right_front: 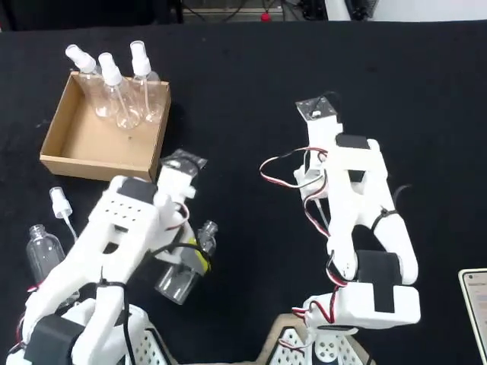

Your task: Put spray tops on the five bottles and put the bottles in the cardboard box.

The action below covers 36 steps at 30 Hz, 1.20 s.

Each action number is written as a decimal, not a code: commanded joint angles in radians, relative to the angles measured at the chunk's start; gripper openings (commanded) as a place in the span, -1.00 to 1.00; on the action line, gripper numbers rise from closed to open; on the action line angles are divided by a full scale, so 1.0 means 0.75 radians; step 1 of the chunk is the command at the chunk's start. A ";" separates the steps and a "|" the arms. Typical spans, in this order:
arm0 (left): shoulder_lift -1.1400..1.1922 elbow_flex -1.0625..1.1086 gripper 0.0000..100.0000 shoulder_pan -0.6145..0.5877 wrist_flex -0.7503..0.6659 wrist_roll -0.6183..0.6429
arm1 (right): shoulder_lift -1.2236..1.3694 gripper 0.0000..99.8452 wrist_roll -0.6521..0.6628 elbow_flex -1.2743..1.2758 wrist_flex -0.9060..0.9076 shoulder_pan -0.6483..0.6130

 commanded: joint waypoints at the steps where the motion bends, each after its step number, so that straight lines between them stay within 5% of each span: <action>1: -0.010 -0.171 -0.23 0.044 0.041 -0.162 | -0.089 -0.89 -0.010 -0.044 0.016 0.037; 6: -0.008 -0.148 -0.25 0.202 -0.057 -0.256 | -0.089 -0.89 -0.010 -0.046 0.010 0.135; 15: 0.002 0.026 -0.44 0.224 -0.383 -0.207 | -0.089 -0.89 0.074 -0.046 0.008 0.278; 36: 0.413 -0.126 -0.45 0.124 -0.452 -0.125 | -0.089 -0.88 0.076 -0.046 0.006 0.276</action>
